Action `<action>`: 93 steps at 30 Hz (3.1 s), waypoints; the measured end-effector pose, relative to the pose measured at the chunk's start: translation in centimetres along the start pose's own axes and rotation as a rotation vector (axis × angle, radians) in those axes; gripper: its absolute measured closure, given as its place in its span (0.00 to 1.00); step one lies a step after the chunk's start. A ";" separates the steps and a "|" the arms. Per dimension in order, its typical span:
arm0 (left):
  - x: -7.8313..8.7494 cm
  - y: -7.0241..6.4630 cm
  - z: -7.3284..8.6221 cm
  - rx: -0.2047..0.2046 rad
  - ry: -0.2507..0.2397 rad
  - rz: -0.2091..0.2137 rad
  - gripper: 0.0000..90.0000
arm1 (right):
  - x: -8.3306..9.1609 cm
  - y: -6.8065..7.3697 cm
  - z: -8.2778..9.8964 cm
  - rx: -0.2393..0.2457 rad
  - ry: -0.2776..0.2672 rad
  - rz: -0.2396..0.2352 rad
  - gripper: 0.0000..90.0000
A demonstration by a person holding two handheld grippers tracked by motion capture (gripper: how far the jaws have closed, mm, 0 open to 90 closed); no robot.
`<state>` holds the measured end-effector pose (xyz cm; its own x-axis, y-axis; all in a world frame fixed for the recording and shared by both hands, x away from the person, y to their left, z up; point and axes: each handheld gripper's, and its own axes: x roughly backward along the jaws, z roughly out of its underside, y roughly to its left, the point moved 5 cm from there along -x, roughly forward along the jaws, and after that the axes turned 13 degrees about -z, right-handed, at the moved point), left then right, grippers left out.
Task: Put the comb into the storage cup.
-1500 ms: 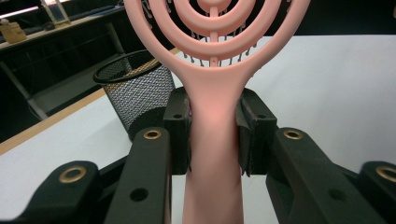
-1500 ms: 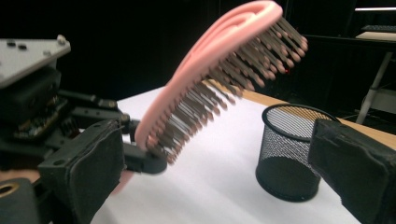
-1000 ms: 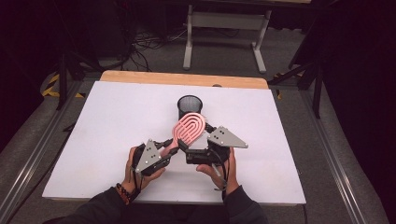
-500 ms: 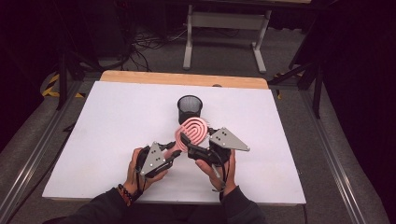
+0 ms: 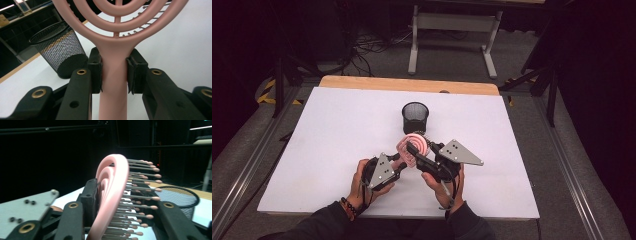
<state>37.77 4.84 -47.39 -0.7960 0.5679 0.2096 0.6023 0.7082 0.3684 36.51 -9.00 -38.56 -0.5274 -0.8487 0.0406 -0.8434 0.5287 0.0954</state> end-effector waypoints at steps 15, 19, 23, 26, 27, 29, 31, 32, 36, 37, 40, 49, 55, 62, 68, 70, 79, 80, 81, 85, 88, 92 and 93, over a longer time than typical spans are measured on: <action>-0.1 -0.1 0.0 -0.004 -0.009 0.017 0.77 | 0.0 1.4 -0.1 0.029 -0.006 -0.079 0.69; -0.1 -0.2 0.0 -0.010 -0.010 0.014 0.77 | 0.0 1.4 -0.2 0.030 -0.006 -0.080 0.69; -0.1 -0.3 -0.1 -0.010 -0.016 0.018 0.76 | 0.1 1.7 -0.2 0.043 0.000 -0.081 0.69; -0.1 -0.3 -0.1 -0.009 -0.014 0.018 0.76 | 0.1 1.7 -0.2 0.046 0.001 -0.078 0.69; -0.1 -0.3 -0.1 -0.009 -0.014 0.019 0.76 | 0.1 1.8 -0.2 0.047 0.002 -0.077 0.69; -0.1 -0.4 -0.1 -0.008 -0.017 0.022 0.76 | 0.1 1.8 -0.2 0.055 0.001 -0.083 0.69; -0.1 -0.4 -0.1 -0.009 -0.023 0.026 0.76 | 0.1 1.8 -0.3 0.056 0.002 -0.086 0.69; -0.1 -0.5 -0.1 -0.006 -0.024 0.027 0.76 | 0.2 1.8 -0.3 0.057 0.003 -0.089 0.69; -0.1 -0.8 -0.2 -0.015 -0.027 0.038 0.75 | 0.3 1.9 -0.4 0.066 0.002 -0.095 0.69; -0.1 -0.9 -0.2 -0.018 -0.030 0.040 0.74 | 0.3 1.9 -0.4 0.067 0.002 -0.094 0.69; -0.2 -1.0 -0.2 -0.018 -0.031 0.049 0.72 | 0.4 1.9 -0.5 0.068 0.001 -0.099 0.70; -0.1 -1.1 -0.1 -0.007 -0.011 0.071 0.59 | 0.6 1.6 -0.8 0.078 -0.006 -0.102 0.70; -0.2 -1.3 0.1 0.000 0.005 0.109 0.54 | 1.2 1.3 -1.3 0.094 -0.017 -0.087 0.70; -0.2 -1.3 0.2 0.001 0.005 0.144 0.47 | 1.9 0.7 -1.8 0.103 -0.032 -0.077 0.70; 0.1 -1.1 0.3 0.008 -0.002 0.177 0.35 | 2.5 0.5 -2.2 0.115 -0.038 -0.059 0.70; 0.2 -0.9 0.3 0.013 -0.007 0.178 0.32 | 2.7 0.4 -2.2 0.117 -0.039 -0.055 0.70; 0.4 0.6 0.6 0.055 -0.001 0.189 0.22 | 3.5 -0.2 -2.6 0.117 -0.043 -0.036 0.70; 0.5 0.8 0.6 0.066 0.000 0.179 0.21 | 3.5 -0.3 -2.6 0.118 -0.041 -0.035 0.70; 0.6 1.0 0.6 0.062 -0.001 0.180 0.21 | 3.5 -0.3 -2.6 0.117 -0.040 -0.037 0.70; 1.0 1.6 0.5 0.048 -0.010 0.183 0.17 | 3.6 -0.4 -2.7 0.117 -0.037 -0.029 0.70; 1.1 2.1 0.5 0.059 -0.017 0.184 0.15 | 3.8 -0.5 -2.8 0.121 -0.042 -0.020 0.70; 1.3 2.5 0.5 0.055 -0.021 0.191 0.11 | 4.1 -1.0 -3.0 0.110 -0.050 -0.011 0.70; 1.3 2.6 0.5 0.057 -0.025 0.192 0.11 | 4.2 -1.1 -3.0 0.110 -0.049 -0.008 0.70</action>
<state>38.33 7.63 -46.60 -0.6646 0.7046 0.2487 0.7461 0.6080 0.2716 35.52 -13.17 -35.52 -0.5230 -0.8523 -0.0086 -0.8522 0.5231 -0.0140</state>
